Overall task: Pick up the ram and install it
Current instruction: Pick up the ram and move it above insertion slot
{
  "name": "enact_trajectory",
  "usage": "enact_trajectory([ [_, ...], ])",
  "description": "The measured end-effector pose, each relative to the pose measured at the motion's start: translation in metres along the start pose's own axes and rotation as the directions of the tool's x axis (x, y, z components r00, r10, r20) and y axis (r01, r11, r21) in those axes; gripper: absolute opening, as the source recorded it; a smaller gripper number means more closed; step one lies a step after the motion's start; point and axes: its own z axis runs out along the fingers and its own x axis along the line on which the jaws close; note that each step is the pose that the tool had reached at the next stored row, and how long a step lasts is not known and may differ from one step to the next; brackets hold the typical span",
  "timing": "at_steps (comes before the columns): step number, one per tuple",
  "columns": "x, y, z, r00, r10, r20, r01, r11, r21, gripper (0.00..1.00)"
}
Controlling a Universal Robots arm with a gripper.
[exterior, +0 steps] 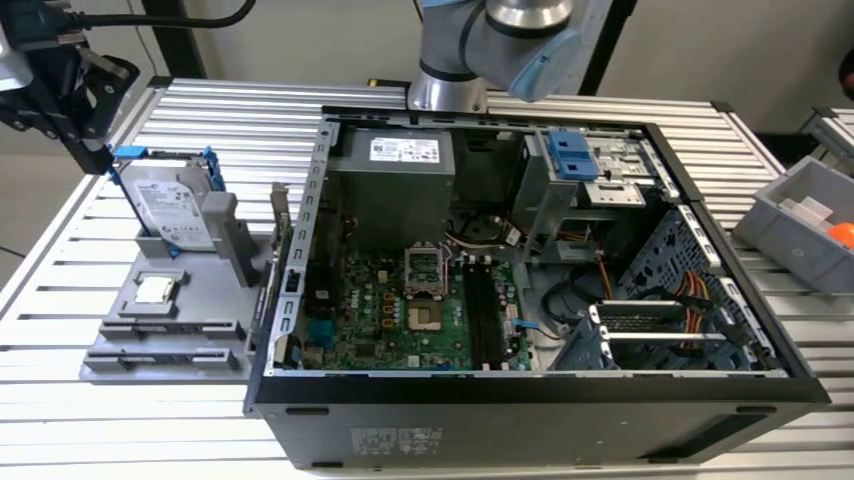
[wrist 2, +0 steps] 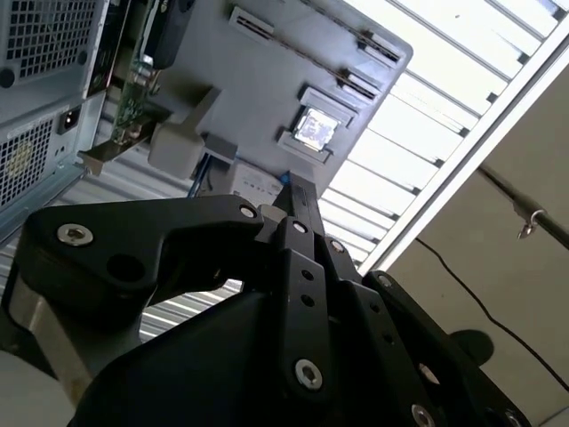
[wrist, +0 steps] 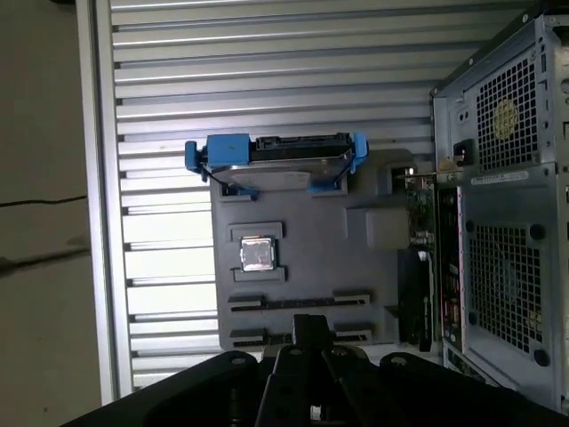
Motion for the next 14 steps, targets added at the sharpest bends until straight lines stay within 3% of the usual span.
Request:
enact_trajectory([
  [8,-0.0019,-0.0095,-0.0002,1.0000,0.000,-0.0031,0.000,1.0000,0.0001,0.00],
  [14,-0.0023,-0.0132,0.0000,1.0000,0.000,-0.0051,0.000,1.0000,0.0003,0.00],
])
